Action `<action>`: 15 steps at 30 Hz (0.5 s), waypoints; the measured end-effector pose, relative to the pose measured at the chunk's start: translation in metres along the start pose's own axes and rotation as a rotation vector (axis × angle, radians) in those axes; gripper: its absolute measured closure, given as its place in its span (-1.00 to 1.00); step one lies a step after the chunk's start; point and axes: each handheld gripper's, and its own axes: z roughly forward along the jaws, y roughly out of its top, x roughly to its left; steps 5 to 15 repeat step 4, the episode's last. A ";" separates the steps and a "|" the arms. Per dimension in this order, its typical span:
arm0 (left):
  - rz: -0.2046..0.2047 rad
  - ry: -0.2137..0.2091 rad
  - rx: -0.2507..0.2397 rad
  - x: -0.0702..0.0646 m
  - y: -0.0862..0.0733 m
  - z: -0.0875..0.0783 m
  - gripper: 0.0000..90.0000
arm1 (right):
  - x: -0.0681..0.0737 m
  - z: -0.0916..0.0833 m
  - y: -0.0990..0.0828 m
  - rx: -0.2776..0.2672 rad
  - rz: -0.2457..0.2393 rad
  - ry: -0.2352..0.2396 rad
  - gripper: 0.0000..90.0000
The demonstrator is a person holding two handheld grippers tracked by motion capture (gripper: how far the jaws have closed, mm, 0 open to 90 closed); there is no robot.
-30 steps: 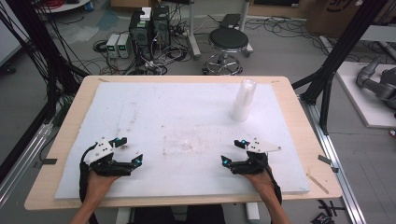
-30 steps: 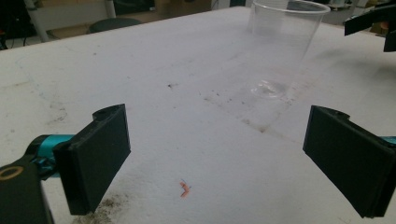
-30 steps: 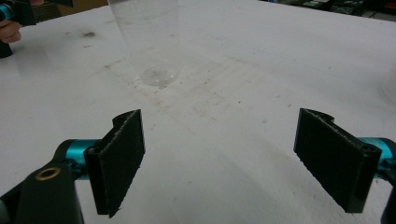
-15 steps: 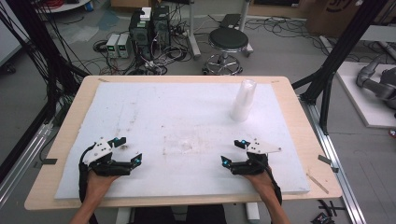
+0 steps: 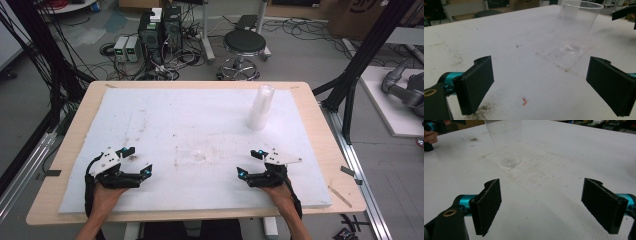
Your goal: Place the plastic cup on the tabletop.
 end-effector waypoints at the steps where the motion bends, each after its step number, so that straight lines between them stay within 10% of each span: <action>1: 0.000 0.004 0.001 0.000 0.000 0.000 -0.83 | 0.000 0.000 0.000 -0.004 0.000 -0.002 -0.64; 15: 0.002 0.008 -0.001 0.000 0.000 0.000 -0.83 | 0.000 -0.001 0.000 -0.012 -0.008 -0.004 -0.64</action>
